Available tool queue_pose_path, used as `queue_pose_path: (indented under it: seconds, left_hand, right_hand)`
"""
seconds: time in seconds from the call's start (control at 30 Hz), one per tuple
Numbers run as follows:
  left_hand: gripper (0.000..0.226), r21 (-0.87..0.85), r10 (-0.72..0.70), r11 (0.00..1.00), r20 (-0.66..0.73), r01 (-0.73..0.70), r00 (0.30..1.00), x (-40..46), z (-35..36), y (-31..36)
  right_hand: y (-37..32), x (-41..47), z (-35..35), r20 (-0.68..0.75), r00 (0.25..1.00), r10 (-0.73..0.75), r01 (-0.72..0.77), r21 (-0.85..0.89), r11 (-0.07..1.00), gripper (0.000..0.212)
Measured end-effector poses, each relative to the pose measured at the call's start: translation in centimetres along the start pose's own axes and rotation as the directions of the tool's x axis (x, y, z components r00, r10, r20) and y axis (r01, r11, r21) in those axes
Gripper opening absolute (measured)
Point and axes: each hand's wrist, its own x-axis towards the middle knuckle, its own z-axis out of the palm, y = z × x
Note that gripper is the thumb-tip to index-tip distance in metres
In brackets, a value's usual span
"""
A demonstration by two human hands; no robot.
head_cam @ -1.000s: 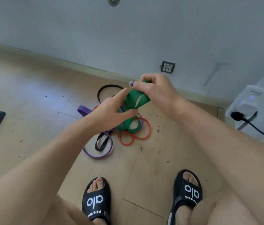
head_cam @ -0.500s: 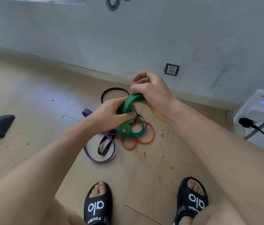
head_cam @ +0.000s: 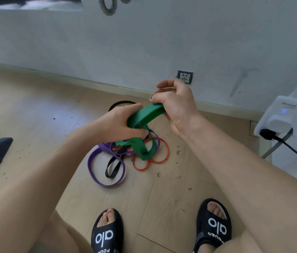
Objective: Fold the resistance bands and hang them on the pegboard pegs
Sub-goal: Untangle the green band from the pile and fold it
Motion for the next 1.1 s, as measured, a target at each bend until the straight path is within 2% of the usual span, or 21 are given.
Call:
queue_pose_path:
  seconds: [0.17, 0.23, 0.3, 0.37, 0.4, 0.43, 0.5, 0.63, 0.7, 0.77, 0.9, 1.0, 1.1]
  left_hand:
    - [0.038, -0.070, -0.012, 0.997, -0.027, 0.010, 1.000, 0.7, -0.8, 0.9]
    - [0.035, -0.072, 0.000, 0.997, -0.071, -0.006, 0.997, 0.9, -0.8, 1.3]
    - [0.031, -0.041, 0.020, 0.999, -0.095, -0.024, 0.995, 0.9, -0.7, 1.5]
    - [0.028, -0.005, 0.047, 0.999, -0.106, -0.048, 0.993, 0.6, -0.6, 1.5]
    - [0.029, 0.019, 0.062, 0.998, -0.113, -0.060, 0.992, 0.3, -0.6, 1.4]
    - [0.029, 0.041, 0.074, 0.997, -0.122, -0.069, 0.990, 0.1, -0.6, 1.2]
    - [0.032, 0.061, 0.101, 0.994, -0.161, -0.092, 0.982, -0.5, -0.7, 1.0]
    - [0.026, -0.037, 0.115, 0.991, -0.280, -0.130, 0.953, -1.8, -1.0, 1.2]
    - [0.027, -0.065, 0.105, 0.990, -0.285, -0.129, 0.953, -2.5, -1.2, 1.0]
    - [0.032, -0.057, 0.093, 0.992, -0.281, -0.113, 0.955, -3.1, -1.5, 0.7]
    - [0.041, -0.050, 0.056, 0.996, -0.308, -0.075, 0.950, -3.7, -1.7, -0.1]
    - [0.052, -0.107, 0.069, 0.989, -0.291, -0.104, 0.954, -3.9, -1.3, -0.7]
    - [0.056, -0.208, 0.019, 0.976, -0.218, -0.066, 0.976, -3.9, -1.3, -1.3]
  right_hand:
    - [1.1, 0.5, -3.3, -0.132, 0.991, 0.003, -0.022, -0.145, 0.989, 0.032]
    - [1.5, 0.7, -4.5, -0.149, 0.988, 0.031, -0.070, -0.264, 0.962, 0.039]
    - [1.3, 0.6, -5.3, -0.119, 0.992, 0.047, -0.103, -0.526, 0.844, 0.043]
    - [0.8, 0.3, -5.2, -0.024, 0.996, -0.082, 0.031, -0.797, 0.603, 0.042]
    - [0.1, -0.2, -4.6, 0.044, 0.982, -0.186, 0.137, -0.840, 0.524, 0.041]
    - [-0.6, -0.6, -3.7, 0.100, 0.959, -0.263, 0.226, -0.831, 0.507, 0.039]
    - [-1.8, -1.6, -1.7, 0.190, 0.936, -0.297, 0.335, -0.745, 0.577, 0.034]
    - [-1.3, -3.0, 1.5, 0.369, 0.924, -0.096, 0.345, -0.701, 0.624, 0.038]
    - [-0.9, -3.1, 2.4, 0.364, 0.929, -0.063, 0.313, -0.687, 0.655, 0.047]
    - [-1.1, -2.9, 3.1, 0.351, 0.933, -0.072, 0.317, -0.712, 0.626, 0.052]
    - [-1.8, -3.0, 4.5, 0.393, 0.912, -0.113, 0.383, -0.723, 0.575, 0.041]
    - [-2.6, -3.2, 4.8, 0.389, 0.903, -0.180, 0.403, -0.630, 0.664, 0.027]
    - [-3.5, -3.2, 4.5, 0.313, 0.911, -0.270, 0.399, -0.498, 0.770, 0.015]
